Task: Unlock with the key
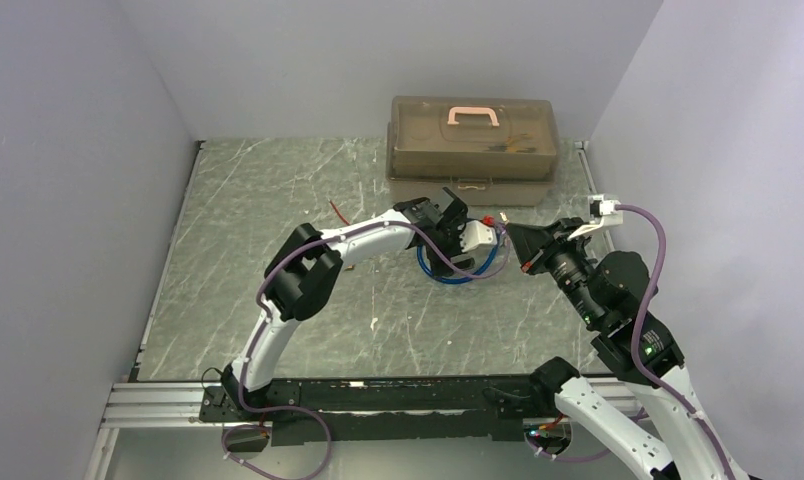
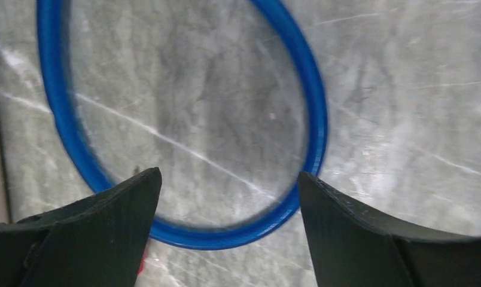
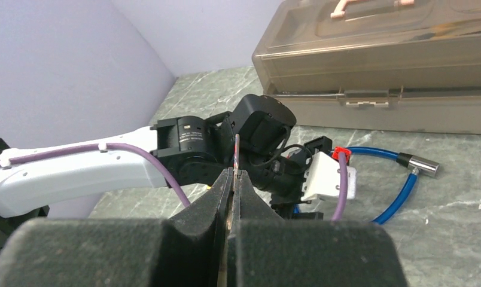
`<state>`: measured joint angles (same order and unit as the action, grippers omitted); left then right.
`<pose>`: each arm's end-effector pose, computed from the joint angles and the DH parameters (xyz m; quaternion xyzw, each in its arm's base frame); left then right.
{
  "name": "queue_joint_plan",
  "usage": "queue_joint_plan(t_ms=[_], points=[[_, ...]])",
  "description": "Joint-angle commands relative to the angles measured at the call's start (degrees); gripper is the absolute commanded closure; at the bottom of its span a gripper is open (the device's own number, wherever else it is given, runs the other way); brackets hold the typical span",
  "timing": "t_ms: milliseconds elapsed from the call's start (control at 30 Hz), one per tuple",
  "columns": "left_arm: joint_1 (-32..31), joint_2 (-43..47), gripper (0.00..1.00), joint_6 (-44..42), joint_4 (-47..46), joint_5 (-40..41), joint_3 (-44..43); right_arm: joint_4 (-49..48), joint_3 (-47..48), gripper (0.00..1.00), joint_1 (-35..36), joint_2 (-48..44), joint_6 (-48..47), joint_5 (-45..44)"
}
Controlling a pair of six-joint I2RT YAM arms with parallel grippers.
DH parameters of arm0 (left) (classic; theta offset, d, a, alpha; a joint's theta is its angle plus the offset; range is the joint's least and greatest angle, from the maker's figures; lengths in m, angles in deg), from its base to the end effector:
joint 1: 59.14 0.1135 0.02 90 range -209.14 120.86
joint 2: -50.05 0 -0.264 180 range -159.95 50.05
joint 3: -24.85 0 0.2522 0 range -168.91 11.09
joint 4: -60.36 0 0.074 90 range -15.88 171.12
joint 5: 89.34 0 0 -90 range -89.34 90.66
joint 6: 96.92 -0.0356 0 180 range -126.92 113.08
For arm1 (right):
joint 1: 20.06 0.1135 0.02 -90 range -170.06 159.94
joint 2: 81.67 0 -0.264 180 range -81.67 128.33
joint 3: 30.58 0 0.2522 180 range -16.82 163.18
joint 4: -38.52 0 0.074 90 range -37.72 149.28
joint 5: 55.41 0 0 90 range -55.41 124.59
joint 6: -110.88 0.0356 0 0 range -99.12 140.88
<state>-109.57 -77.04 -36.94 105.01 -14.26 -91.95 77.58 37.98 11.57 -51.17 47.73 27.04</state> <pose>0.3048 -0.3833 0.1903 0.6404 0.6966 -0.1748 0.2720 0.0879 0.0487 0.4011 0.0164 0.7130 0.3007 0.6332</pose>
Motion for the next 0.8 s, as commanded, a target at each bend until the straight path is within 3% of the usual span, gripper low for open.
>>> queue_joint_plan(t_ms=[0,100,233,467,767], points=[[0.4,-1.6,0.16,-3.9,-4.9,7.3,0.4,-4.0,0.9,1.00,-0.1,-0.7,0.6,1.2],[0.1,-3.2,0.35,-5.2,-4.4,10.2,0.8,-5.0,0.9,1.00,-0.1,-0.7,0.6,2.1],[-0.2,-0.7,0.46,-5.6,-5.7,9.9,7.0,-4.5,1.9,1.00,0.0,0.2,0.5,2.7],[-2.9,9.9,0.47,-6.0,-6.0,5.6,23.6,-6.0,1.6,1.00,-0.1,0.9,0.6,3.9],[-3.6,22.9,0.44,-11.0,4.8,-4.8,39.4,-7.0,0.3,1.00,-0.1,1.3,1.7,5.3]])
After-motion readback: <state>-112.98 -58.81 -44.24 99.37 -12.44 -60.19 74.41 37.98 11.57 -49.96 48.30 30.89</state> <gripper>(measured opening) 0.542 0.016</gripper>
